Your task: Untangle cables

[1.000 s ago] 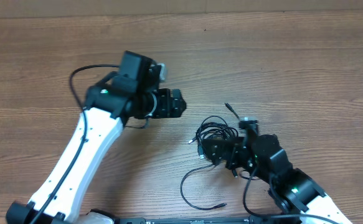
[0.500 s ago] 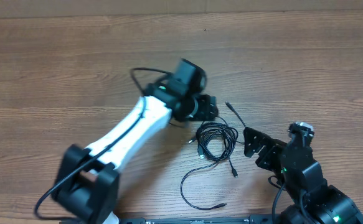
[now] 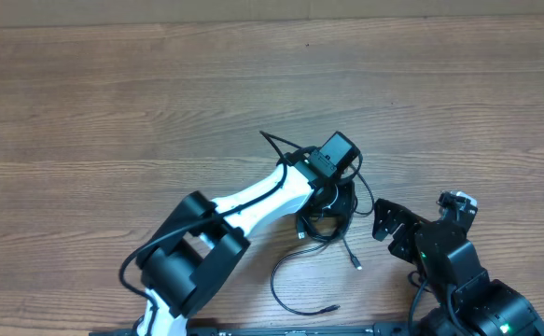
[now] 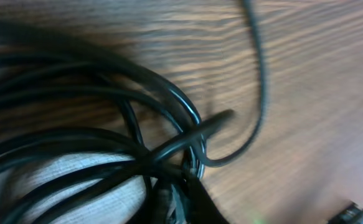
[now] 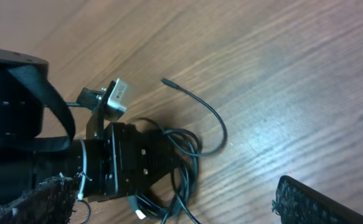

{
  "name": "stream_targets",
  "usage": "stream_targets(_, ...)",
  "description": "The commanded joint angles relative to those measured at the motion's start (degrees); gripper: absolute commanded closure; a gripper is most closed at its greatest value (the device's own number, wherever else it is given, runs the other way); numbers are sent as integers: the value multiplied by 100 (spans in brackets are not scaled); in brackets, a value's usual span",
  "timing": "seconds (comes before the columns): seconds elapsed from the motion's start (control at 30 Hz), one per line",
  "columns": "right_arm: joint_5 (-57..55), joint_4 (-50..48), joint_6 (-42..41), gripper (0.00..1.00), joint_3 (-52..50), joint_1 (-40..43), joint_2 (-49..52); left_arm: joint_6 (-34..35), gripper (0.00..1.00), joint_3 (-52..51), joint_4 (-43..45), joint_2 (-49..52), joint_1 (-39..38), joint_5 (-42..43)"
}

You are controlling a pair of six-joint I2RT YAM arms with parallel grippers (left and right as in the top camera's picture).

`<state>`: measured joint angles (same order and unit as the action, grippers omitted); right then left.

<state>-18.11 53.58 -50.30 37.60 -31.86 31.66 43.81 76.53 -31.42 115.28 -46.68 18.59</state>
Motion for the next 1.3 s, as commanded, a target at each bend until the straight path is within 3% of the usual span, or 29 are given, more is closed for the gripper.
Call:
stream_targets(0.0,-57,114,-439,0,136,22,-22,59,96,59,22,168,59,-293)
stream_targets(0.23,448,11,-586,0,103,22,-15,-918,96,645,-645,-546,728,-435)
stream_targets(0.43,837,-260,-588,0,103,22,13,-960,96,940,-1937,-1941,1755,-1036)
stream_targets(0.63,861,-411,-590,0,103,22,127,-953,93,940,-2695,-2396,2122,-1259)
stream_targets(0.67,868,-413,-590,0,103,22,162,-953,80,940,-2758,-2393,2120,-1259)
stream_targets(0.7,881,-398,-588,0,103,22,271,-953,44,933,-2826,-2343,2098,-1259)
stream_targets(0.73,881,-391,-588,0,103,22,313,-935,35,927,-2820,-2297,2059,-1257)
stream_targets(0.8,916,-378,-590,0,103,22,431,-713,31,914,-2756,-2201,1996,-1263)
stream_targets(0.87,1062,-380,-590,0,103,22,557,-459,18,907,-2677,-2092,1965,-1261)
stream_targets(0.9,1174,-380,-590,0,103,22,647,-317,0,907,-2638,-2011,1954,-1261)
stream_targets(1.13,1388,-380,-588,0,103,22,1309,146,1,907,-2533,-1338,1943,-1250)
stream_targets(1.27,1532,-413,-590,0,103,22,1718,872,30,907,-2531,-887,1908,-1023)
